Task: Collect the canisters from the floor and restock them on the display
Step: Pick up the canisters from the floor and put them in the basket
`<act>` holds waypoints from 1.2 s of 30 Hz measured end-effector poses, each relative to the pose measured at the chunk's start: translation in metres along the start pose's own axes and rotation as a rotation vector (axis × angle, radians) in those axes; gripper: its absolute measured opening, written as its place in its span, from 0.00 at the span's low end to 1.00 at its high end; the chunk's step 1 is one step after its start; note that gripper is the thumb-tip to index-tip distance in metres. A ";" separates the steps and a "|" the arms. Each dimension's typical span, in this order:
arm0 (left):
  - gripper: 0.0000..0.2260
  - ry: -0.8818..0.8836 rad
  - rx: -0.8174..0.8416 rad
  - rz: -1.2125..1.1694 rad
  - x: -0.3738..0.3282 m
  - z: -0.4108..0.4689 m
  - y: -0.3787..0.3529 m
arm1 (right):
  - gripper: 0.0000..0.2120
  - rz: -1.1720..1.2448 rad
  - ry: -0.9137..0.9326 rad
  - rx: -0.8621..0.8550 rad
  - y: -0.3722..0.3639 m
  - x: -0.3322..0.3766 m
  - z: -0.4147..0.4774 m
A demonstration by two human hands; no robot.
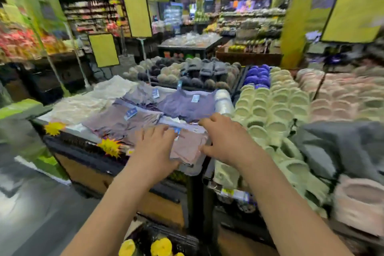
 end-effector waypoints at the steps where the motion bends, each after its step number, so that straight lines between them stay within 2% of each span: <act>1: 0.33 -0.052 -0.015 -0.025 -0.010 0.001 0.007 | 0.28 0.004 -0.054 -0.014 0.006 -0.007 -0.013; 7: 0.35 -0.353 -0.079 -0.095 -0.108 0.006 0.035 | 0.29 -0.041 -0.369 0.007 0.029 -0.066 -0.116; 14: 0.32 -0.724 -0.054 -0.094 -0.285 -0.032 0.047 | 0.27 -0.097 -0.661 0.075 0.060 -0.137 -0.300; 21: 0.30 -1.103 -0.025 -0.152 -0.490 -0.133 0.060 | 0.27 -0.133 -0.913 0.070 0.091 -0.182 -0.521; 25: 0.31 -1.287 0.025 -0.174 -0.613 -0.208 0.063 | 0.25 -0.160 -1.087 0.122 0.097 -0.200 -0.659; 27: 0.32 -1.376 0.052 -0.184 -0.671 -0.249 0.059 | 0.26 -0.149 -1.168 0.153 0.097 -0.210 -0.723; 30: 0.32 -1.480 0.084 -0.188 -0.744 -0.299 0.051 | 0.30 -0.107 -1.262 0.189 0.094 -0.226 -0.804; 36: 0.30 -1.619 0.156 -0.157 -0.875 -0.370 0.039 | 0.29 -0.089 -1.426 0.228 0.100 -0.270 -0.930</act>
Point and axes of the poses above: each hand's wrist, its own z-axis towards the middle knuckle, its own y-axis out of the back of the hand, x = y × z, the point moved 6 cm from there along z, towards the middle knuckle, and after that the axes turned 5 degrees about x, right-handed, at the moved point
